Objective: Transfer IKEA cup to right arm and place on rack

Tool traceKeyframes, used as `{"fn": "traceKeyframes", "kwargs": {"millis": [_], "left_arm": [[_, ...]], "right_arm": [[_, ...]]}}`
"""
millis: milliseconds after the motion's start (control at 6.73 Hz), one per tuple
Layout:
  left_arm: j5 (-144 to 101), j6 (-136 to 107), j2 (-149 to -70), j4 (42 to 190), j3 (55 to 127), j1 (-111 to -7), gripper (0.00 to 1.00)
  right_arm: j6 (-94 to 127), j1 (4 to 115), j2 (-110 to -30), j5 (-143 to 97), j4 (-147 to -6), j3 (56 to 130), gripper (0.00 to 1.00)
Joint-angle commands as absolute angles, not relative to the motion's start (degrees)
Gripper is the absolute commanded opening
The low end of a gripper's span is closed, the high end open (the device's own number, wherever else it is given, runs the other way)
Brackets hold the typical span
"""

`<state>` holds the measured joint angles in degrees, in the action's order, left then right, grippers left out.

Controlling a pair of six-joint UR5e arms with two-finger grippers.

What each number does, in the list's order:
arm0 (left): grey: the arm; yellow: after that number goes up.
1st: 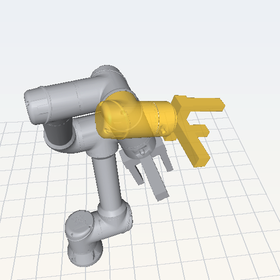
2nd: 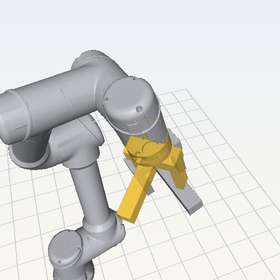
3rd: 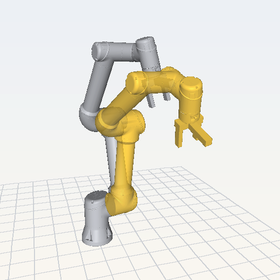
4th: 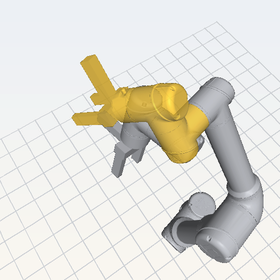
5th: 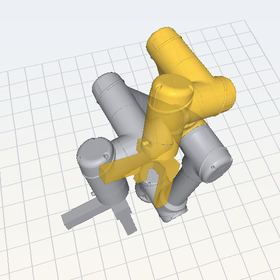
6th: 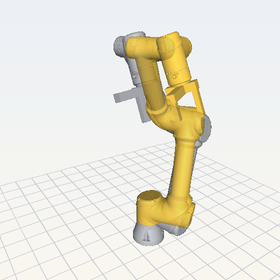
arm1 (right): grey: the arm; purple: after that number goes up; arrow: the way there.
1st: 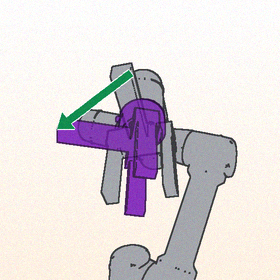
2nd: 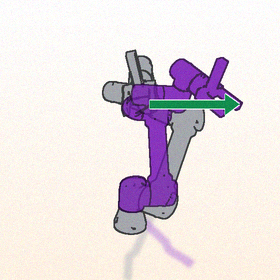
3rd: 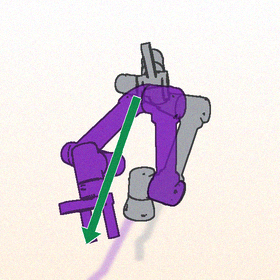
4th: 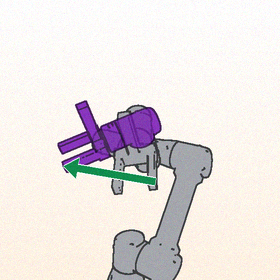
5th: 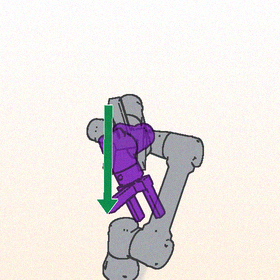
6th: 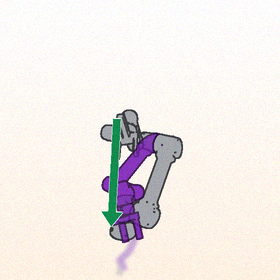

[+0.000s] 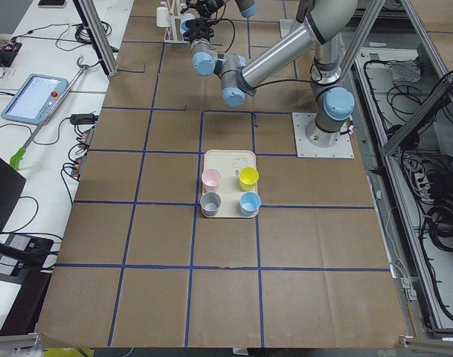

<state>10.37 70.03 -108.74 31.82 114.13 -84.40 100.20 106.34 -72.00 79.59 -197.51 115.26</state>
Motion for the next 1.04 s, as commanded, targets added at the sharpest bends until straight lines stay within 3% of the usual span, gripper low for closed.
{"fn": "traceKeyframes", "kwargs": {"millis": [0,297,594,892], "left_arm": [[10.4,69.9,-108.8,31.8,114.2,-84.5,0.00],[10.4,69.6,-108.8,31.8,114.1,-84.5,0.00],[10.5,69.5,-108.8,31.8,114.1,-84.5,0.00],[10.5,69.1,-108.7,31.8,114.0,-84.5,0.01]], "right_arm": [[100.2,106.9,-71.3,79.7,-197.6,115.1,0.99],[100.2,107.0,-71.3,79.7,-197.6,115.0,0.98],[99.9,107.0,-71.3,79.7,-197.6,115.0,0.60],[99.9,106.9,-71.4,79.5,-197.6,114.9,0.45]]}}
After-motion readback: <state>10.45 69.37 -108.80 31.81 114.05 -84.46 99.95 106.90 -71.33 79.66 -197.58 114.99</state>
